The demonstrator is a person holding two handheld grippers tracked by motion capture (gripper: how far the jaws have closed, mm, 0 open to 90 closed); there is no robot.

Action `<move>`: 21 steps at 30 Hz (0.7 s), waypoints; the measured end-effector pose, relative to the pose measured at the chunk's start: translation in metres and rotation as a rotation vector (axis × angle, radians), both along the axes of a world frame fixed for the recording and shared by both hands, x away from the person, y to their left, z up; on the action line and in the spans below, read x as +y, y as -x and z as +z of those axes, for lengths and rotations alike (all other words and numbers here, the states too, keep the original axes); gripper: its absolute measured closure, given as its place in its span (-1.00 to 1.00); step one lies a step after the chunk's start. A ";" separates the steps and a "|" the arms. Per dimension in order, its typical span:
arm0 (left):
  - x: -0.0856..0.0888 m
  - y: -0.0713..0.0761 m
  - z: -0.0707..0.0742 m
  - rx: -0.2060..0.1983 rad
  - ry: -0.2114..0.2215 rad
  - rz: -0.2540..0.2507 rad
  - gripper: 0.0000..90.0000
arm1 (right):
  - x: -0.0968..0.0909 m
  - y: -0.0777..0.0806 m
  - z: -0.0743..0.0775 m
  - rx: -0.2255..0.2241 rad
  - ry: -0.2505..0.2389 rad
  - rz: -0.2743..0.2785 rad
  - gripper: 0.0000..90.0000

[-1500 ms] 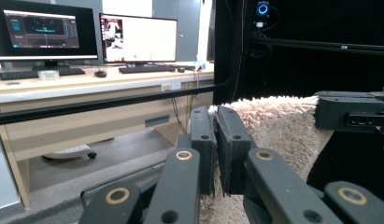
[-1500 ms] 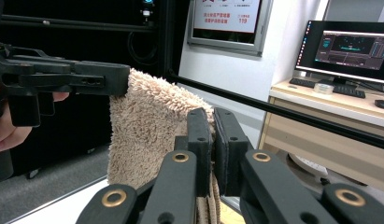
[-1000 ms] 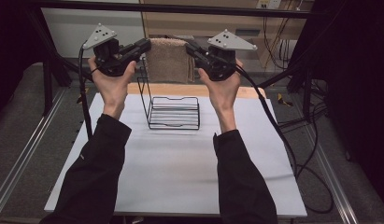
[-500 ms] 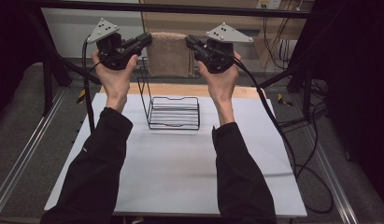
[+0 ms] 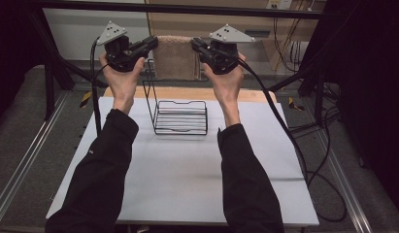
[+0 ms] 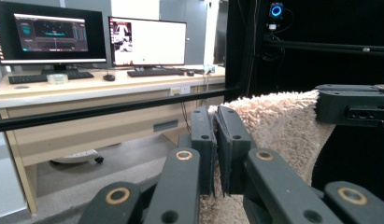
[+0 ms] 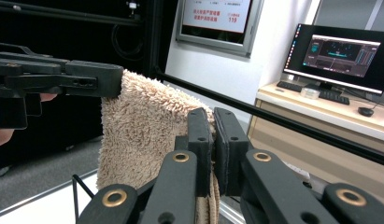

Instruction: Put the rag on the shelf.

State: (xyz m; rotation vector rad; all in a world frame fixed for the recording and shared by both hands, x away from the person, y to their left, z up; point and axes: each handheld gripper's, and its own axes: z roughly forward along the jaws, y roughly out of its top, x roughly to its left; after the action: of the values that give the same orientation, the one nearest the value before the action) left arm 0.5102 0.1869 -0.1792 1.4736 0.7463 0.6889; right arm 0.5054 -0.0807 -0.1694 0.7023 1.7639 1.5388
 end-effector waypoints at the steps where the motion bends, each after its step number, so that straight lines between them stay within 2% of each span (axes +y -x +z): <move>1: 0.000 0.000 -0.002 0.003 -0.008 0.001 0.91 | 0.000 0.000 -0.002 0.006 0.000 0.000 0.91; 13: 0.003 0.005 -0.024 0.041 -0.034 -0.010 0.91 | 0.000 -0.002 -0.026 0.068 0.018 0.023 0.91; 21: 0.002 0.014 -0.035 0.051 -0.046 -0.030 0.91 | -0.004 0.001 -0.036 0.091 0.030 0.033 0.90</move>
State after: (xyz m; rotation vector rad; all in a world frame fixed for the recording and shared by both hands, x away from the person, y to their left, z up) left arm 0.4964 0.1893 -0.2138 1.5461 0.7504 0.6521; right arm 0.5041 -0.0843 -0.2051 0.7427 1.8704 1.5205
